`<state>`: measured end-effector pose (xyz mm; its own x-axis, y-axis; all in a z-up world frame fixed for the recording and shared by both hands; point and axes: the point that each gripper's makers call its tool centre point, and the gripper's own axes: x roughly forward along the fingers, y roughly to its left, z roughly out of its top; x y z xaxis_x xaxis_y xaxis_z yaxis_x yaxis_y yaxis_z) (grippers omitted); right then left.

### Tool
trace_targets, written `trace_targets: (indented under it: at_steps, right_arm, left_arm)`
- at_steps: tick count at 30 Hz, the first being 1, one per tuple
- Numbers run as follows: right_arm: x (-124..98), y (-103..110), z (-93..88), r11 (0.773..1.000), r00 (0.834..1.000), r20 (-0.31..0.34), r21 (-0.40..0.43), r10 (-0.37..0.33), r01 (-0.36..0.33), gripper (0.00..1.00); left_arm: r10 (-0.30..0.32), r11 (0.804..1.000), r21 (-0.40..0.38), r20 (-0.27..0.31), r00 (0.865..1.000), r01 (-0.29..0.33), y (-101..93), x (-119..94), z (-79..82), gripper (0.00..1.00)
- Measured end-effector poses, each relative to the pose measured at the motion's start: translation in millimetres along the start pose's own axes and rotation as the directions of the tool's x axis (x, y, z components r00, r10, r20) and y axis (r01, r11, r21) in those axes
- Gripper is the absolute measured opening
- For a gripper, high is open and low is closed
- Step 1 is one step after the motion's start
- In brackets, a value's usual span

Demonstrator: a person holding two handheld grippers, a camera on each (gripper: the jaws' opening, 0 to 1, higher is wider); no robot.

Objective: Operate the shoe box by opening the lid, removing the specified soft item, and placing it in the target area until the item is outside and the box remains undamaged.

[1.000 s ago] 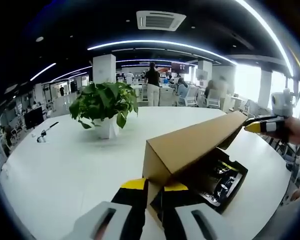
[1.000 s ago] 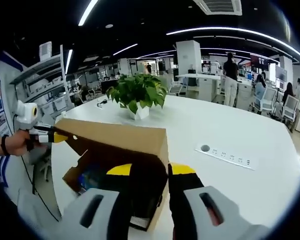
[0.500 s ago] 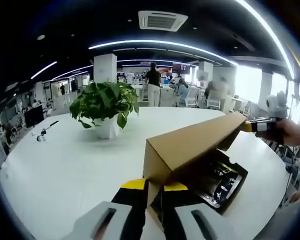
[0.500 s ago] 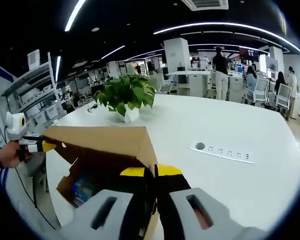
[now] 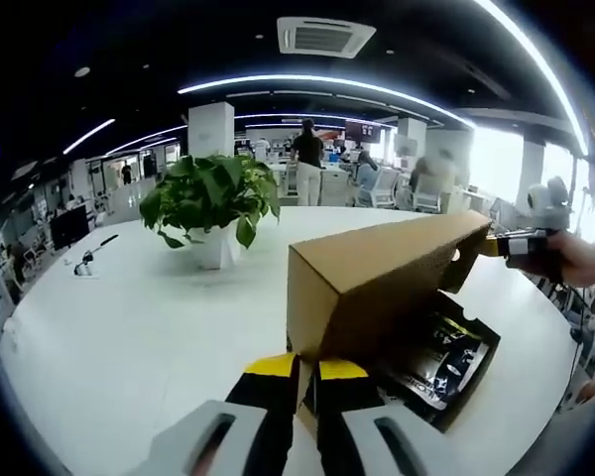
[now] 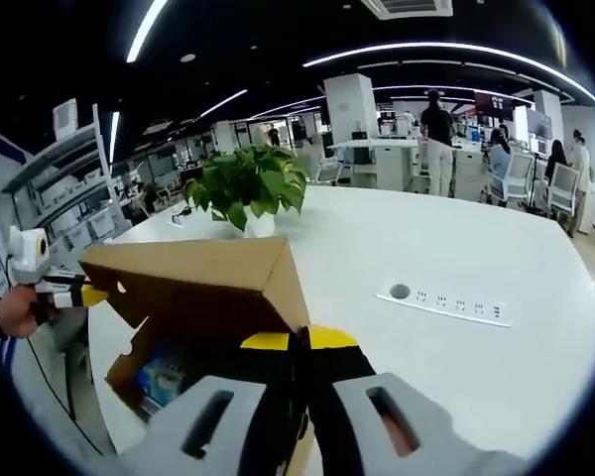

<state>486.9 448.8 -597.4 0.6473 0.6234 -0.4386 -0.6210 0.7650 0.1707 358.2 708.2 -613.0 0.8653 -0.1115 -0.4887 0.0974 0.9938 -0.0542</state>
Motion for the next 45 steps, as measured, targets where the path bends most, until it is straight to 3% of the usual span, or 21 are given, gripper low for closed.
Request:
trace_targets:
  at_steps: [6, 23, 45]
  right_arm:
    - [11, -4, -0.4, 0.999, 0.999, -0.019, -0.019, 0.025, -0.026, 0.02]
    - [40, -15, -0.9, 1.0, 0.999, -0.036, -0.016, 0.025, -0.026, 0.01]
    - [63, -26, -21.6, 0.999, 0.996, -0.088, 0.043, 0.018, -0.014, 0.0]
  left_arm:
    - [0.004, 1.0, -0.026, -0.033, 0.999, -0.005, 5.1, 11, -14.5, 0.03]
    - [0.021, 0.998, -0.057, -0.081, 0.997, -0.026, 18.2, 41, -22.0, 0.03]
    - [0.031, 0.995, -0.089, -0.091, 0.995, -0.039, 29.4, 58, -16.9, 0.03]
